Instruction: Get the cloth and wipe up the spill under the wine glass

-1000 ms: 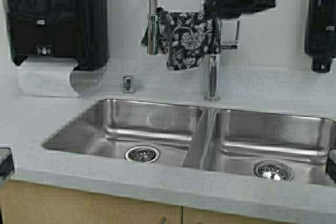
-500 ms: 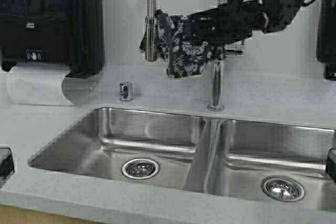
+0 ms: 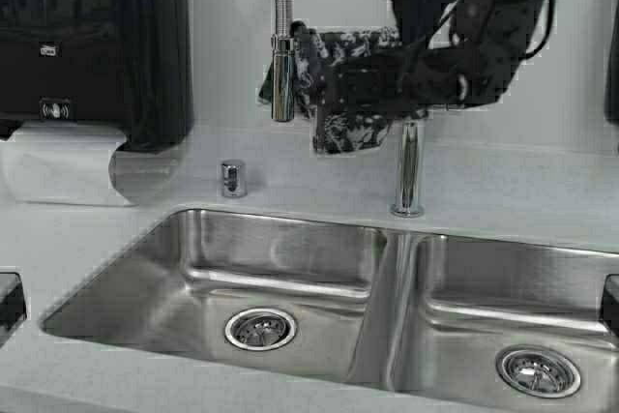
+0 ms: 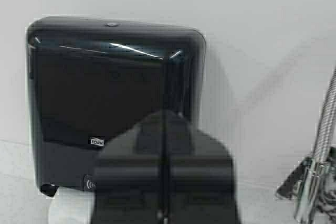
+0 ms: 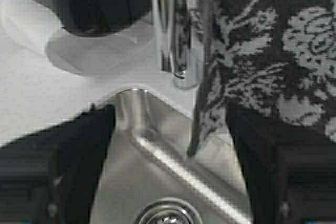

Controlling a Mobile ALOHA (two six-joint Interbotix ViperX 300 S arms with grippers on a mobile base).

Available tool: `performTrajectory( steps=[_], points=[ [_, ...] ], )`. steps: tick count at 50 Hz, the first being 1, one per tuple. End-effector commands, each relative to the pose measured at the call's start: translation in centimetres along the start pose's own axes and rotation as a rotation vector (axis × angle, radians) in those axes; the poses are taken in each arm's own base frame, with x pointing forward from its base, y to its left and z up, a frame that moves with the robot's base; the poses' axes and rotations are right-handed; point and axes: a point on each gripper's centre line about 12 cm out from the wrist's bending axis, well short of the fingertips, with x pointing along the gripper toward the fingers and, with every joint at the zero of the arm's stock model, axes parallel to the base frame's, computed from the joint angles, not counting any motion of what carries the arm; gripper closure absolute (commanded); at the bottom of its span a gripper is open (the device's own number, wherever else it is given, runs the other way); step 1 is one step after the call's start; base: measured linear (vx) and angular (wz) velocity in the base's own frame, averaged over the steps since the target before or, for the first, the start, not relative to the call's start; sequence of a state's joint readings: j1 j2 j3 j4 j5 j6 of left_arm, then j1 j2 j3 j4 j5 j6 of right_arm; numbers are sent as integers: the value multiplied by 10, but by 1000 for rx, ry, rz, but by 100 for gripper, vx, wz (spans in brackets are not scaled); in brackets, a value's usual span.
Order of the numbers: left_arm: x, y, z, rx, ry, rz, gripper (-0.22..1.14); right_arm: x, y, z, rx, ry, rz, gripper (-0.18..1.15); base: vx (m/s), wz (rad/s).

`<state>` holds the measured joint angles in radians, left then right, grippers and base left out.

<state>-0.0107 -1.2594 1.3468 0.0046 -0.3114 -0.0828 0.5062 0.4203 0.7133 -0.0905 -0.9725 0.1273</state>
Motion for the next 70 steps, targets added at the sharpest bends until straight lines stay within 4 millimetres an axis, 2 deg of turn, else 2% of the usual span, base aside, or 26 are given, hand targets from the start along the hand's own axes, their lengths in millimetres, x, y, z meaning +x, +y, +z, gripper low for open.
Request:
performTrajectory(
  steps=[1,16,26,30,40,44,47,55,70],
  points=[
    [2,0,3,3,-8,0,89,18,-1,11,-2,-56,0,0,7,1],
    [1,0,2,13,-3,1,89,56,-10,3,27,-93,-43,0,6,0],
    [1,0,2,16,-3,1,89,64,-17,0,34,-100,-63,5,4,1],
    [1,0,2,14,-5,1,89,63,-20,-1,39,-99,-74,17,3,2],
    [1,0,1,14,-3,1,89,59,-20,-5,39,-82,-75,72,2,3],
    [1,0,0,14,0,1,89,55,-20,-2,39,-83,-76,88,1,2],
    [1,0,1,13,0,2,89,51,-19,4,39,-91,-75,94,1,2],
    [1,0,-1,11,3,3,89,33,-15,32,34,-132,-69,91,0,0],
    [0,1,-6,8,36,6,89,-7,-4,113,21,-277,-50,91,-2,-1]
  ],
)
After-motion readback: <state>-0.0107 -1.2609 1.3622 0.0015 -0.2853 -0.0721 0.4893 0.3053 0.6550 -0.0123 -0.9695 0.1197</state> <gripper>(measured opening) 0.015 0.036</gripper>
